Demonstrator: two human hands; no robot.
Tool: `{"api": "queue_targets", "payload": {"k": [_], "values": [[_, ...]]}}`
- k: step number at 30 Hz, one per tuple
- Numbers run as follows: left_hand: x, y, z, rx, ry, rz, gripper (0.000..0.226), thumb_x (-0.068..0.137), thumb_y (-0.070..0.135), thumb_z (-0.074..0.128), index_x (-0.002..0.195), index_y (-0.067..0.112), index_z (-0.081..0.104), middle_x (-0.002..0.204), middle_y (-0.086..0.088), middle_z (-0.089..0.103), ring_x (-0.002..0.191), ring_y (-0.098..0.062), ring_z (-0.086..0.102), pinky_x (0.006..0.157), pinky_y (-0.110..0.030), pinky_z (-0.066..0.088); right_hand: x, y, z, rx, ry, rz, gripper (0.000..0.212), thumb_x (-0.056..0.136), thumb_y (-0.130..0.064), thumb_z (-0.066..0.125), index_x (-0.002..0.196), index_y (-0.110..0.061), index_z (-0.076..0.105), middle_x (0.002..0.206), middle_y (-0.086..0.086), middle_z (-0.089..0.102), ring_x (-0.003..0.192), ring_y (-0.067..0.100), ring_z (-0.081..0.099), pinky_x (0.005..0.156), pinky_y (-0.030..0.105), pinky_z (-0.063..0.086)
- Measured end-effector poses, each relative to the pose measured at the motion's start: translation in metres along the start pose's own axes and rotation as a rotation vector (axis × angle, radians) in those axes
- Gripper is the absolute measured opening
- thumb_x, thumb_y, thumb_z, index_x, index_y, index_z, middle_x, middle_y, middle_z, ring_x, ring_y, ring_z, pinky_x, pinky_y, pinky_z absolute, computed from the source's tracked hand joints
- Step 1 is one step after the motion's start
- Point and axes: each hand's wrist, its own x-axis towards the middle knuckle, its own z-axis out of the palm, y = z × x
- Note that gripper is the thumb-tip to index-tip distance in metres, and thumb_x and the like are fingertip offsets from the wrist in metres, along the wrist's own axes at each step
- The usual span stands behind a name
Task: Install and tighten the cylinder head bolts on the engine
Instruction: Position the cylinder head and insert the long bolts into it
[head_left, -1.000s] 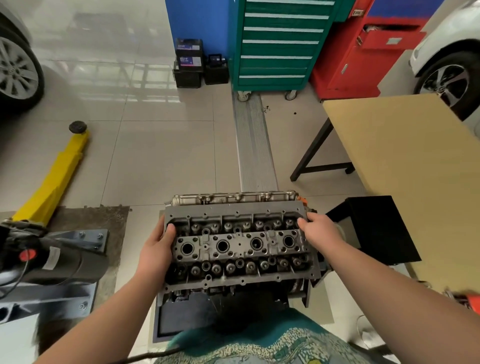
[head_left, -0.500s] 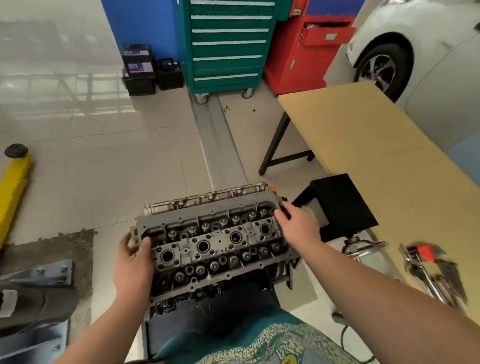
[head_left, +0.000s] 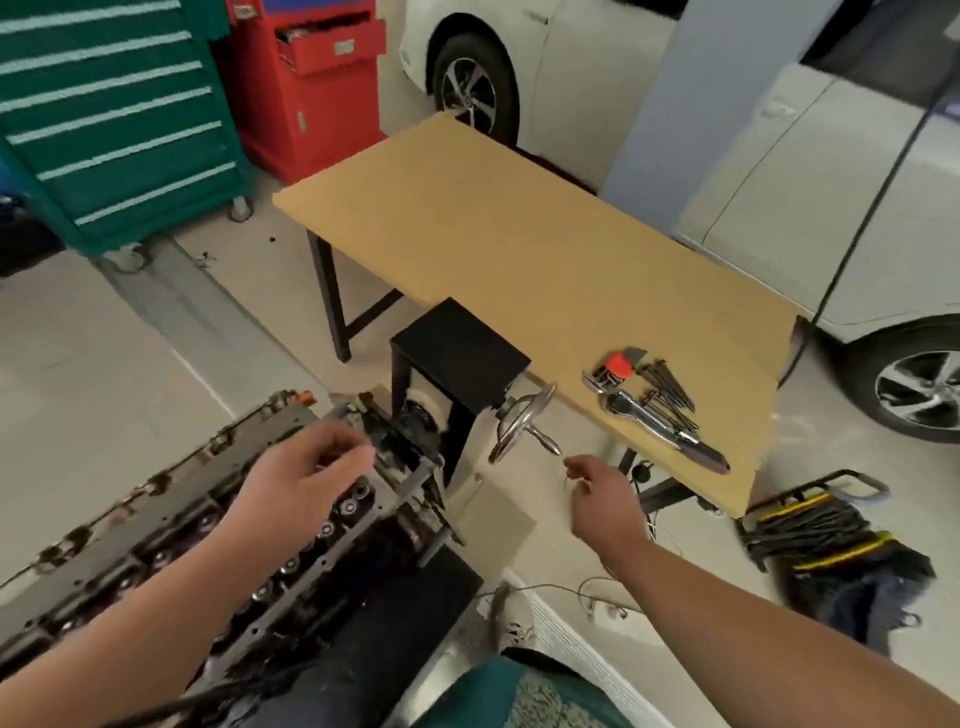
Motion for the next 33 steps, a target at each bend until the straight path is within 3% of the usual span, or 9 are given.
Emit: {"api": "queue_targets", "payload": {"k": [4,7,10,15,20,23,26,30,33], "values": [[0.052,0.067,0.078,0.133,-0.274,0.068,0.009,0.101,0.045,0.061,0.099,0.042,0.070,0.087,0.008,0.073,0.074,-0.011,0.068,0.070,-0.028,0.053,0.057,0.074,-0.061,-0.067,0.054,0.152,0.046,0.088,-0.010,0.048,0.123,-0.032,0.068,0.109,-0.007,0.073,0.079,0.009,0.063,0.060,0.023,0.049],[0.097,0.109,0.157,0.081,-0.392,-0.019,0.009,0.100,0.042,0.065,0.096,0.039,0.072,0.087,0.005,0.075,0.075,-0.012,0.071,0.074,-0.031,0.057,0.120,0.124,-0.113,-0.114,0.108,0.192,0.042,0.089,-0.012,0.052,0.124,-0.027,0.069,0.106,0.005,0.075,0.087,0.029,0.069,0.069,0.031,0.050],[0.136,0.132,0.242,-0.096,-0.409,-0.216,0.006,0.097,0.027,0.072,0.094,0.024,0.077,0.086,-0.003,0.078,0.069,-0.011,0.073,0.065,-0.027,0.061,0.189,0.158,-0.148,-0.186,0.056,0.152,0.040,0.090,-0.019,0.060,0.130,-0.022,0.064,0.122,0.009,0.070,0.102,0.032,0.066,0.080,0.036,0.053],[0.174,0.139,0.373,-0.352,-0.367,-0.676,0.016,0.094,0.018,0.075,0.108,0.010,0.071,0.112,-0.019,0.071,0.090,-0.032,0.073,0.066,-0.036,0.064,0.286,0.181,-0.158,-0.417,-0.250,0.007,0.090,0.078,-0.048,0.074,0.155,-0.027,0.033,0.146,0.010,0.048,0.128,0.036,0.050,0.102,0.050,0.049],[0.193,0.141,0.436,-0.473,-0.309,-0.856,0.023,0.094,0.021,0.074,0.112,0.008,0.068,0.120,-0.015,0.068,0.105,-0.033,0.070,0.070,-0.037,0.064,0.314,0.186,-0.120,-0.546,-0.327,-0.180,0.114,0.071,-0.064,0.075,0.159,-0.020,0.017,0.153,0.013,0.037,0.133,0.037,0.042,0.104,0.052,0.045],[0.207,0.144,0.457,-0.539,-0.283,-0.908,0.023,0.096,0.019,0.070,0.116,0.007,0.068,0.122,-0.012,0.066,0.111,-0.033,0.066,0.083,-0.042,0.063,0.317,0.188,-0.105,-0.528,-0.272,-0.244,0.112,0.071,-0.061,0.073,0.157,-0.019,0.016,0.151,0.013,0.035,0.131,0.038,0.040,0.101,0.052,0.046],[0.219,0.147,0.473,-0.651,-0.265,-0.952,0.026,0.095,0.014,0.070,0.118,0.003,0.067,0.111,-0.012,0.062,0.100,-0.030,0.061,0.084,-0.043,0.058,0.320,0.188,-0.102,-0.483,-0.241,-0.266,0.102,0.079,-0.062,0.067,0.156,-0.019,0.016,0.148,0.013,0.037,0.128,0.038,0.042,0.099,0.052,0.049],[0.232,0.149,0.486,-0.758,-0.192,-1.005,0.020,0.092,0.009,0.072,0.110,0.002,0.069,0.103,-0.016,0.061,0.091,-0.030,0.060,0.088,-0.044,0.059,0.326,0.188,-0.101,-0.483,-0.224,-0.233,0.089,0.086,-0.020,0.066,0.157,-0.016,0.013,0.146,0.016,0.036,0.125,0.038,0.044,0.096,0.049,0.051],[0.236,0.150,0.489,-0.786,-0.164,-1.013,0.034,0.089,0.009,0.075,0.123,0.004,0.070,0.121,-0.022,0.071,0.112,-0.034,0.070,0.098,-0.047,0.059,0.334,0.184,-0.101,-0.494,-0.220,-0.187,0.086,0.088,-0.015,0.064,0.158,-0.013,0.013,0.146,0.018,0.037,0.124,0.038,0.045,0.096,0.050,0.051]]}}
